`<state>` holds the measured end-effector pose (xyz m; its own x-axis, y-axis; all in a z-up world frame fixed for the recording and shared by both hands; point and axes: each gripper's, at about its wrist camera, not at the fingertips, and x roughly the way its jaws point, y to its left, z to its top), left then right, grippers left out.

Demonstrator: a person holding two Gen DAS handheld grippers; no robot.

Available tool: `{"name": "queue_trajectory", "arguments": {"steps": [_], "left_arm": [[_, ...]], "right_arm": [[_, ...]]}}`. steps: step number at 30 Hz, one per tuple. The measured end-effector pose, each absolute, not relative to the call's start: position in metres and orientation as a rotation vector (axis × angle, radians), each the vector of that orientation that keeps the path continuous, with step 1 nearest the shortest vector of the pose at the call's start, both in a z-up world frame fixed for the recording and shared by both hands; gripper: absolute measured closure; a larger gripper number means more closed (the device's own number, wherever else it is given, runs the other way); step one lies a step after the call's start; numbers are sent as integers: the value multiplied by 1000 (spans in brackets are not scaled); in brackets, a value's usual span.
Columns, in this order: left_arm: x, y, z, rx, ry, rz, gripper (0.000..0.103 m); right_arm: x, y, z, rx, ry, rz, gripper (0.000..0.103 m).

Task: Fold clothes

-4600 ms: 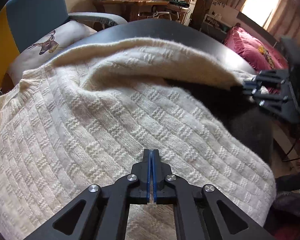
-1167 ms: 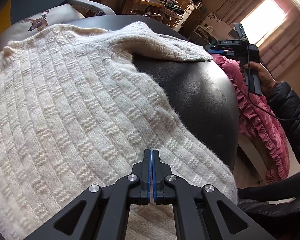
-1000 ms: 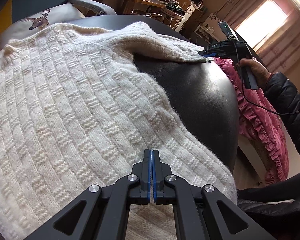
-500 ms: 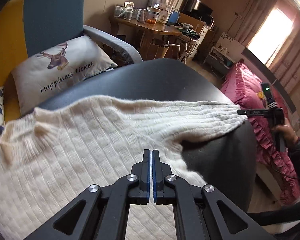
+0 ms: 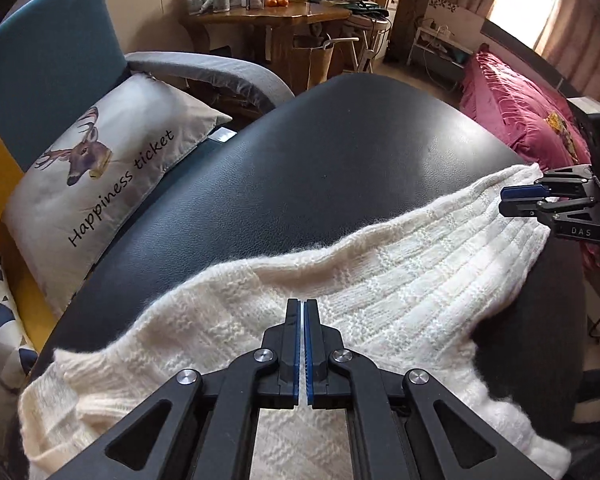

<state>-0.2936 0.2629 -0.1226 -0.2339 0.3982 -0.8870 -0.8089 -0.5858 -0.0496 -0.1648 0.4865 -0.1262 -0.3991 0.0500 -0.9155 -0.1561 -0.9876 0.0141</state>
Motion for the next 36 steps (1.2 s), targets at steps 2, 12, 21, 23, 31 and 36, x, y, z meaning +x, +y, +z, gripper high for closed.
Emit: {"name": "queue_trajectory", "arguments": {"steps": [2, 12, 21, 23, 31, 36], "left_arm": [[-309, 268, -137, -1239, 523, 1967, 102], [-290, 240, -119, -1200, 242, 1995, 102], [-159, 237, -98, -1058, 285, 1663, 101], [-145, 245, -102, -1066, 286, 1639, 100], [-129, 269, -137, -1161, 382, 1643, 75], [-119, 263, -139, -1145, 363, 1632, 99]], "right_arm": [[-169, 491, -139, -1642, 53, 2433, 84], [-149, 503, -123, -1493, 338, 2527, 81], [-54, 487, -163, -1295, 1844, 2342, 78], [-41, 490, -180, -1167, 1959, 2234, 75], [-36, 484, -203, -857, 2045, 1984, 75], [-57, 486, -186, -870, 1823, 2179, 90]]}}
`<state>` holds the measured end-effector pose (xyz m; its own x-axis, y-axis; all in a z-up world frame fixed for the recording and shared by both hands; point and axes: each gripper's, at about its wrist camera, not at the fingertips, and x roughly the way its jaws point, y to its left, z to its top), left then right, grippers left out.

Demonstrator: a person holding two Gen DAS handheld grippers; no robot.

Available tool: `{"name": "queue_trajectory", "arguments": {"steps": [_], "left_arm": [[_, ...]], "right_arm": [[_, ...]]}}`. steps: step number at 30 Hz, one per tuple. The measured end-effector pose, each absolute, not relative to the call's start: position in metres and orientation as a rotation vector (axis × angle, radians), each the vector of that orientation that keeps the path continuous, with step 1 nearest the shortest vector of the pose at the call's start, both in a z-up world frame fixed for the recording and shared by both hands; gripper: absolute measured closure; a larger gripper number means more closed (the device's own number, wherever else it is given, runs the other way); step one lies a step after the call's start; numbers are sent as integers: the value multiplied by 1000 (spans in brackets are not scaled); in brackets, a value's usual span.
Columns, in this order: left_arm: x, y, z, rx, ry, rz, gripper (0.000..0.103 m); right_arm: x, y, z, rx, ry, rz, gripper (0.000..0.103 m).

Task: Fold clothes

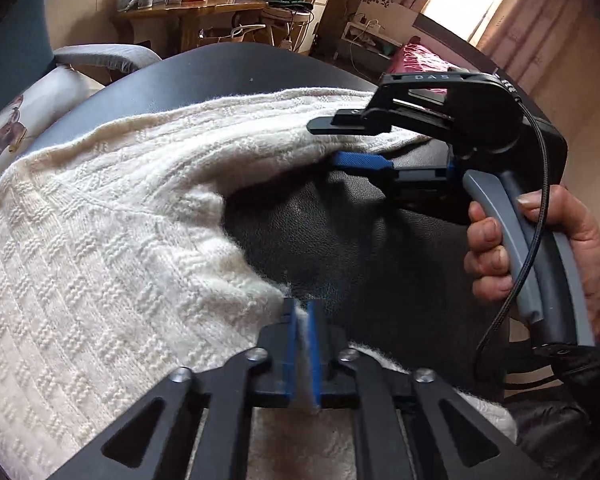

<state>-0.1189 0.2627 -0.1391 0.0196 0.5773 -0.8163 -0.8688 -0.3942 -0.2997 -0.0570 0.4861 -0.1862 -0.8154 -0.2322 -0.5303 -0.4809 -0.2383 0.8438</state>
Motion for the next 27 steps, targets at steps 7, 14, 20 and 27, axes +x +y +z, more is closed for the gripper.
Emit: {"name": "queue_trajectory", "arguments": {"steps": [7, 14, 20, 27], "left_arm": [[-108, 235, -147, -1147, 303, 1503, 99], [-117, 240, -143, -1196, 188, 1485, 98], [-138, 228, -115, -1151, 28, 1557, 97], [-186, 235, -131, -1221, 56, 1793, 96]], "right_arm": [[-51, 484, -148, -983, 1440, 2404, 94], [-31, 490, -171, -1104, 1481, 2310, 85], [-9, 509, -143, -1114, 1376, 2312, 79], [-27, 532, -105, -1066, 711, 2356, 78]]}}
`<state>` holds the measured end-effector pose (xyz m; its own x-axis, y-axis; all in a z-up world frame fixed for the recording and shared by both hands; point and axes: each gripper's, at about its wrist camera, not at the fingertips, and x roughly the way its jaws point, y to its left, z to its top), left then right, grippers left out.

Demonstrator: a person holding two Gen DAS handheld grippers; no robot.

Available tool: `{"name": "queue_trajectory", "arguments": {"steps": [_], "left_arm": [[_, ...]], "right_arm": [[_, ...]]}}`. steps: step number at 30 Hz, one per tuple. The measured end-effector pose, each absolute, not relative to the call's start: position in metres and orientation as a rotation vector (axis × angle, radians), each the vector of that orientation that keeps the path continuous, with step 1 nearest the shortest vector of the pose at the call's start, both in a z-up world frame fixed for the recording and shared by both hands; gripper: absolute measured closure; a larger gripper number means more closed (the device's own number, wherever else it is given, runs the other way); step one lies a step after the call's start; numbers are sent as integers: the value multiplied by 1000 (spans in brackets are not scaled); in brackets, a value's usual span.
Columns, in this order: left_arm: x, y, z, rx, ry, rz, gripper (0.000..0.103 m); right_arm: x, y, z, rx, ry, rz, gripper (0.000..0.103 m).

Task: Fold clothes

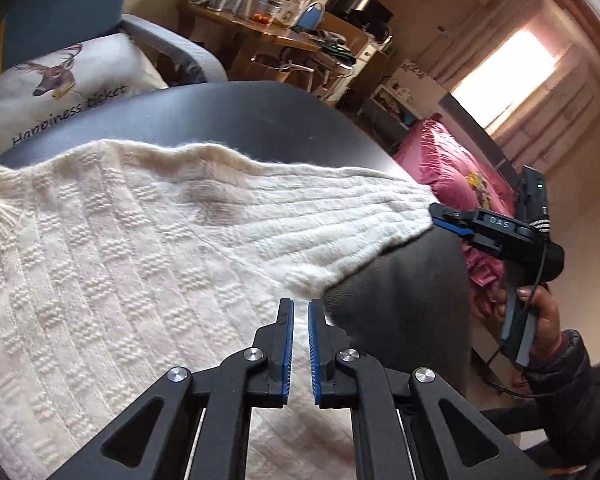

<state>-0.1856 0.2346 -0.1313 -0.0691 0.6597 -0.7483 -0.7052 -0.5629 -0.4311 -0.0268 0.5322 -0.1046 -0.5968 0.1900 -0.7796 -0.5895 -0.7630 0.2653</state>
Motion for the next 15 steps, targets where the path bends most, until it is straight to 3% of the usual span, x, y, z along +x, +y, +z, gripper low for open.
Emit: {"name": "queue_trajectory", "arguments": {"steps": [4, 15], "left_arm": [[-210, 251, -146, -1231, 89, 1849, 96], [-246, 267, -159, -1303, 72, 1912, 96]], "right_arm": [[-50, 548, -117, -1159, 521, 2273, 78], [-57, 573, -141, -1175, 417, 2219, 81]]}}
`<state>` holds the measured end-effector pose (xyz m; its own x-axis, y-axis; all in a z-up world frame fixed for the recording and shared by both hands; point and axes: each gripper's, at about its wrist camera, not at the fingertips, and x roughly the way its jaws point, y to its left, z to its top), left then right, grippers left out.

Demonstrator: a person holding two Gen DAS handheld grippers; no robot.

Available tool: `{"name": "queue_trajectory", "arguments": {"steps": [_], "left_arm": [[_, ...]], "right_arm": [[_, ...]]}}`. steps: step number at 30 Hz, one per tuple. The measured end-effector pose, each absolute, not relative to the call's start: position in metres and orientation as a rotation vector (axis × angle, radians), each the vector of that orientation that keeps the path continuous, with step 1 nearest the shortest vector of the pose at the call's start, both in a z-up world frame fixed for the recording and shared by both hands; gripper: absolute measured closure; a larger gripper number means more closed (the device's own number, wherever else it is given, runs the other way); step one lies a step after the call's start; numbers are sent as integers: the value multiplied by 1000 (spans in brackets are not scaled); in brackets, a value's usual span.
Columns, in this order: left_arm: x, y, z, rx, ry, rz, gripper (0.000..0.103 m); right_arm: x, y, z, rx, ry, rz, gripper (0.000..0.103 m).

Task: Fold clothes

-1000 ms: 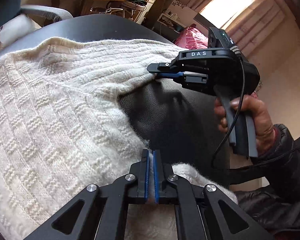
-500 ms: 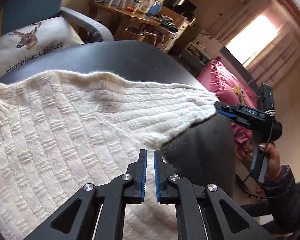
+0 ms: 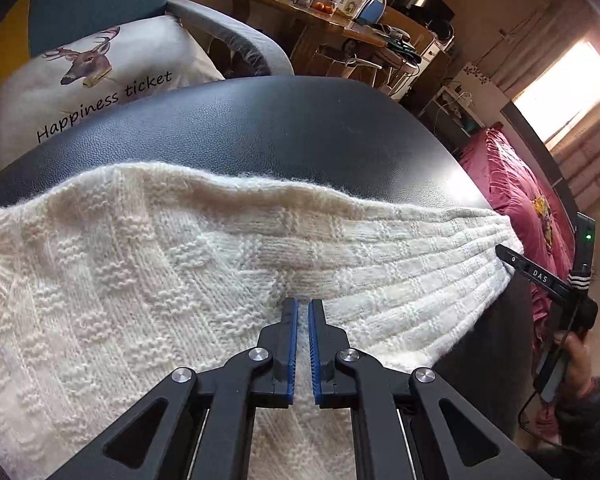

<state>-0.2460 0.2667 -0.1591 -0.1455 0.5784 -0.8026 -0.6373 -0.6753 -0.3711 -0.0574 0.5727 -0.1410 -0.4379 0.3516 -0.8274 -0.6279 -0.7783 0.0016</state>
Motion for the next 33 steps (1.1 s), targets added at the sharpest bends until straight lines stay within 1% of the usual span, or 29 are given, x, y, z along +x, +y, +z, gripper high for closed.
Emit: {"name": "queue_trajectory", "arguments": {"steps": [2, 3, 6, 9, 11, 13, 16, 20, 21, 22, 24, 26, 29, 31, 32, 33], "left_arm": [[-245, 263, -157, -1299, 48, 1912, 96], [-244, 259, -154, -1300, 29, 1917, 96], [-233, 238, -138, -1271, -18, 1938, 95], [-213, 202, -120, -1237, -59, 1961, 87], [-194, 173, -113, -1230, -75, 1979, 82], [-171, 144, -110, -1237, -78, 1999, 81], [-133, 102, -110, -1237, -85, 2025, 81], [-86, 53, -114, -1260, -114, 2104, 81], [-77, 40, -115, -1265, -130, 2129, 81], [-67, 28, -115, -1268, -145, 2157, 81], [-51, 6, -117, -1277, -182, 2198, 81], [-38, -13, -122, -1294, -200, 2236, 81], [-24, -37, -135, -1343, -233, 2270, 81], [-14, -46, -142, -1350, -222, 2293, 82], [-11, -50, -144, -1348, -239, 2297, 82], [-8, -53, -145, -1346, -258, 2301, 82]], "right_arm": [[-59, 573, -141, -1174, 407, 2223, 81], [-59, 575, -140, -1175, 426, 2230, 79], [-57, 579, -132, -1165, 482, 2262, 79], [-50, 563, -106, -1083, 457, 2353, 79], [-47, 543, -90, -1079, 530, 2483, 79], [-47, 511, -81, -1149, 574, 2621, 79], [-47, 447, -76, -1332, 580, 2827, 79], [-35, 356, -93, -1646, 572, 2961, 79], [-31, 336, -98, -1693, 530, 2978, 79], [-26, 317, -103, -1726, 483, 2986, 79], [-23, 296, -116, -1786, 473, 2955, 79], [-24, 288, -125, -1787, 381, 2895, 79], [-22, 288, -137, -1825, 370, 2811, 79], [-20, 293, -141, -1815, 391, 2783, 82], [-18, 295, -143, -1806, 375, 2773, 88], [-16, 296, -144, -1797, 353, 2764, 92]]}}
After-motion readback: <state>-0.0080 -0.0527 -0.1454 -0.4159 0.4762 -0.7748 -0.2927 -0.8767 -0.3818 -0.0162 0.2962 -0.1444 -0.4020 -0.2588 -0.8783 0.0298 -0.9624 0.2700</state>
